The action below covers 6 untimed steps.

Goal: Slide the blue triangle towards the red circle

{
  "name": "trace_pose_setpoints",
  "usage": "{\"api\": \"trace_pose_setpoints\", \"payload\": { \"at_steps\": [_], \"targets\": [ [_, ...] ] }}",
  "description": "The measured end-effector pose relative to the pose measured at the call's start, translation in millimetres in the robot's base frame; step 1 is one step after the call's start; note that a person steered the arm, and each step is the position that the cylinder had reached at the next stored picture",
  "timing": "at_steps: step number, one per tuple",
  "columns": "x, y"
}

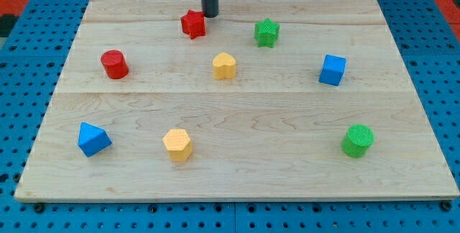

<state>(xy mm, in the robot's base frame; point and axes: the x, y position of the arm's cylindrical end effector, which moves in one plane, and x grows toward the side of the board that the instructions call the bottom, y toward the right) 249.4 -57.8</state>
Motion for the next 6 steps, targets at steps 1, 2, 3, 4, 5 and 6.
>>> {"api": "trace_pose_setpoints", "payload": {
  "at_steps": [1,2,3,4,5,6],
  "targets": [
    [34.6,-28.1],
    [38.5,-46.4],
    [10.4,-39.2],
    [33.7,-95.7],
    [60.0,-188.1],
    [171.9,-220.6]
  ]
}}
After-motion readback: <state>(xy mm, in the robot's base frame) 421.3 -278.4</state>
